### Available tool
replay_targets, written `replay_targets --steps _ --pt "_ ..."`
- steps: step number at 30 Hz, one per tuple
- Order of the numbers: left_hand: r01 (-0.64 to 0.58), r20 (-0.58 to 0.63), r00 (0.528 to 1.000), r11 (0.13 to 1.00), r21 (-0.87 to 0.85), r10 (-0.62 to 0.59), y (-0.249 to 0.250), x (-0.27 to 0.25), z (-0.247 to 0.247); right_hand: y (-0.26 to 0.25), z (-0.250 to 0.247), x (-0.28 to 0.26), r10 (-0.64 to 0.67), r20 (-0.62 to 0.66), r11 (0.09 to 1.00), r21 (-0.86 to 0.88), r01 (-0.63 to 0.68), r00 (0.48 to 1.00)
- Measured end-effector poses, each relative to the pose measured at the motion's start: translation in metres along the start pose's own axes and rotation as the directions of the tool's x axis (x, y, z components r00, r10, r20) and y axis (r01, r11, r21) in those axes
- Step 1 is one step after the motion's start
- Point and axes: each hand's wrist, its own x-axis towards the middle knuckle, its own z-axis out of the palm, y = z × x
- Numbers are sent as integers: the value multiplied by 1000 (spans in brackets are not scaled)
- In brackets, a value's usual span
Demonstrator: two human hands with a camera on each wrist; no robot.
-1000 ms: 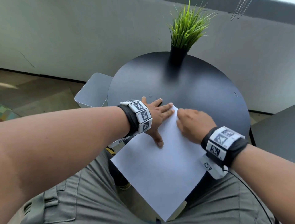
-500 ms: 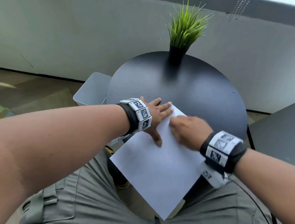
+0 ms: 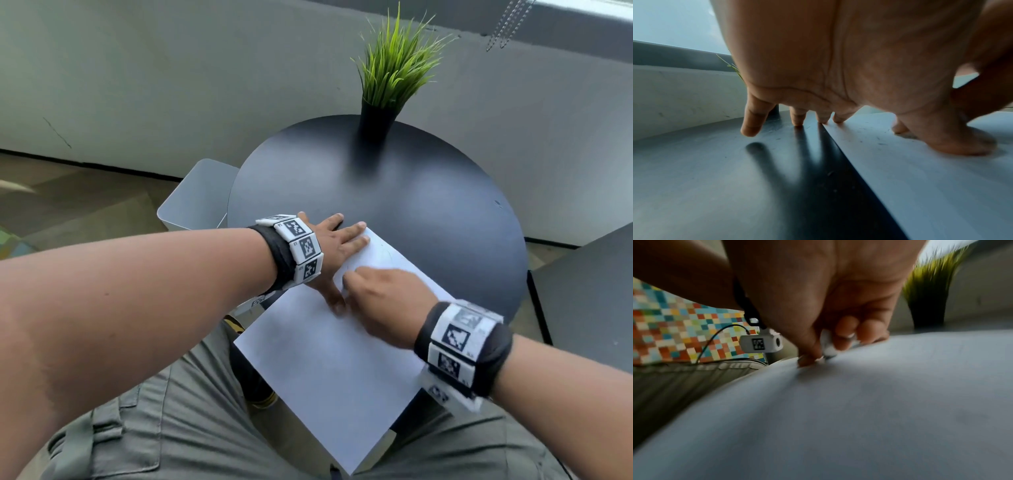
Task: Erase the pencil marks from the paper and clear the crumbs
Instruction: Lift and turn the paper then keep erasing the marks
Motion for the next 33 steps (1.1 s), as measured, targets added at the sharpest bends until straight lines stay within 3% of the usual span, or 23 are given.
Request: replay_targets --steps 2,4,5,7,9,10,13,14,15,18,19,21,24,30,33 --pt "0 4 1000 1000 -5 0 0 1 -1 8 -3 0 63 10 998 3 -63 998" --pt "-4 10 1000 1000 -22 5 0 1 -1 44 -3 14 249 -111 968 54 -245 962" --pt "-5 10 1000 1000 -20 6 0 1 -1 51 -2 17 275 -153 961 80 -266 949" --pt "-6 2 1000 1000 -10 6 -2 3 0 35 1 15 160 -166 987 50 -154 973" --pt "-6 -8 1000 1000 -2 6 -2 3 1 10 11 8 -51 -89 997 47 55 995" --pt "-7 -8 1000 1000 0 7 -2 2 1 10 11 6 -81 -72 996 29 84 994" --pt "-12 -3 1000 1000 -21 11 -3 3 1 47 -1 19 192 -175 981 12 -193 966" --pt "-13 -4 1000 1000 -25 12 -3 3 2 52 -1 21 231 -201 973 34 -229 952" --pt "-13 -7 1000 1000 -25 13 -4 3 3 46 -1 19 198 -236 980 40 -195 951" --pt "-10 -10 1000 1000 -15 10 -3 1 2 8 12 6 -43 -82 999 -5 42 996" --pt "-7 -5 1000 1000 -16 7 -3 1 1 12 12 4 -18 -26 1000 16 18 1000" --pt "3 1 1000 1000 -28 -3 -1 1 -1 46 9 12 208 -56 977 63 -205 976" --pt "33 -12 999 999 -18 -34 1 -1 -3 107 1 9 490 -109 870 118 -479 865" --pt "126 -129 982 985 -119 -141 7 -12 -3 142 12 -28 643 -2 741 251 -622 766" --pt "115 -235 959 974 -195 -160 10 -18 -1 134 9 -42 673 -37 717 278 -639 739"
